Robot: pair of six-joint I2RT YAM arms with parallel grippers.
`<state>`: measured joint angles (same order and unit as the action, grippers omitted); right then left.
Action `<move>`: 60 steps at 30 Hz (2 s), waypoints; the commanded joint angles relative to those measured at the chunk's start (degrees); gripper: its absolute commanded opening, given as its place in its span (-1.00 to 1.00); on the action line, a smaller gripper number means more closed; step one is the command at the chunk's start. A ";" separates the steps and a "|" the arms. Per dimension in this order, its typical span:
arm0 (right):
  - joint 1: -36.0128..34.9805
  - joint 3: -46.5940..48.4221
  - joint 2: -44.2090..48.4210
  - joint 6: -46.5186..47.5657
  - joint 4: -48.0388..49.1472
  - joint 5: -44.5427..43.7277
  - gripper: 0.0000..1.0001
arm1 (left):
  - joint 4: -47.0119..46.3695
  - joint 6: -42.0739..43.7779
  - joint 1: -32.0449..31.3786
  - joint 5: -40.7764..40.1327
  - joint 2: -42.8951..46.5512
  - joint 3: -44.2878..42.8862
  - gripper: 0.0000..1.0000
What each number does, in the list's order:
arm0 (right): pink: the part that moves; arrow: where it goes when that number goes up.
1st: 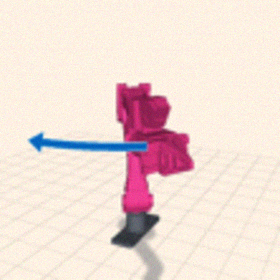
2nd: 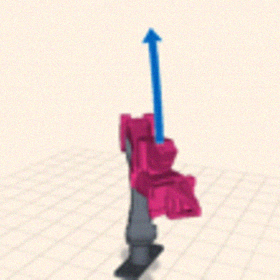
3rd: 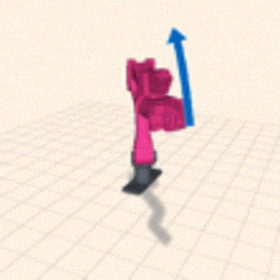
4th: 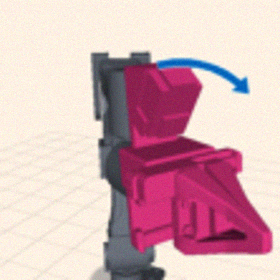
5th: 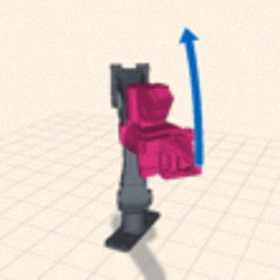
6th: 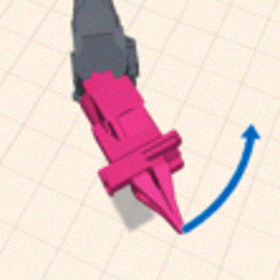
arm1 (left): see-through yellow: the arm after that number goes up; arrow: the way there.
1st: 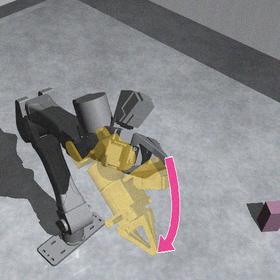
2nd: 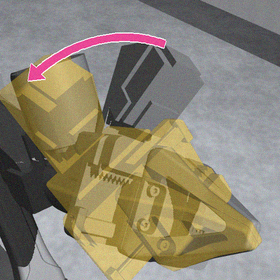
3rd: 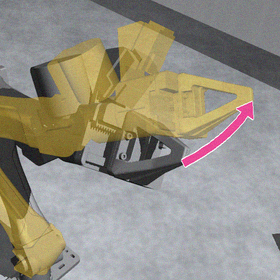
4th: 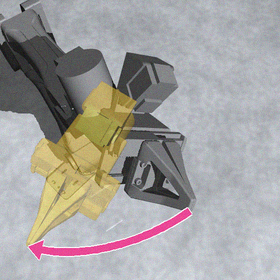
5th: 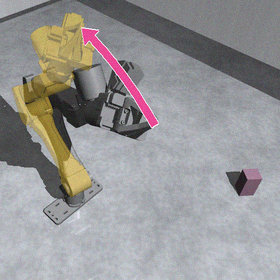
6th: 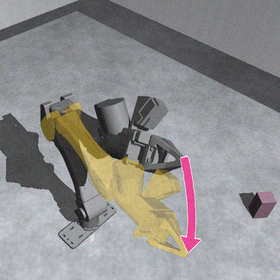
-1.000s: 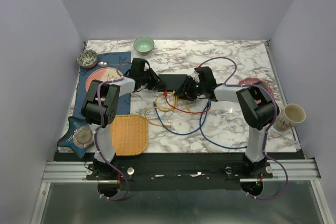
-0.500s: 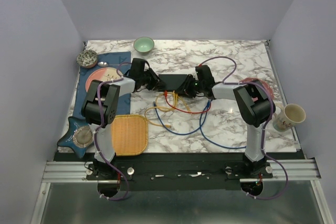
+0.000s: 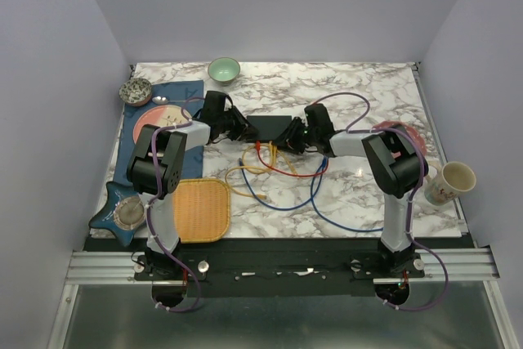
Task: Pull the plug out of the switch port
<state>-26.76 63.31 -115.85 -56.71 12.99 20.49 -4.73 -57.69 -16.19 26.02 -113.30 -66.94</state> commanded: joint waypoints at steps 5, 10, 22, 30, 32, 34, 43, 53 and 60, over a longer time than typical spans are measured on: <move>1.10 -3.19 -1.04 -6.39 6.34 -1.15 -0.24 | -0.10 0.21 0.28 0.70 -0.08 1.63 -0.40; 1.63 -4.16 -1.57 -8.42 8.62 -1.07 -0.24 | -0.54 -0.05 0.28 0.87 -0.17 1.90 -0.40; 1.89 -3.72 -4.03 -11.67 11.44 -0.36 -0.28 | -0.89 -0.14 0.28 0.87 -0.08 2.42 -0.40; 1.89 -4.51 -3.77 -10.62 11.18 -0.54 -0.57 | -1.07 -0.23 0.28 0.96 -0.08 2.43 -0.40; 1.89 -4.77 -3.33 -10.18 11.09 -0.63 -0.65 | -1.16 -0.32 0.28 1.05 -0.08 2.51 -0.40; 1.89 -5.04 -3.15 -9.83 11.09 -0.63 -0.77 | -1.16 -0.32 0.28 1.14 -0.08 2.43 -0.40; 1.98 -3.11 -2.62 -3.86 6.00 0.78 -0.99 | -4.84 -3.30 -0.51 4.73 0.27 3.22 -0.41; 1.89 -0.56 -1.04 4.85 -2.71 0.86 -0.99 | -7.40 -5.85 -4.38 6.85 -2.28 2.69 -0.41; 1.89 -1.34 -0.25 6.43 -5.08 2.00 -0.99 | -6.43 -6.12 -4.03 5.53 -5.00 1.11 -0.42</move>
<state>-25.10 62.76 -117.08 -54.35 15.73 22.13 -11.55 -63.48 -20.80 31.77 -116.42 -64.23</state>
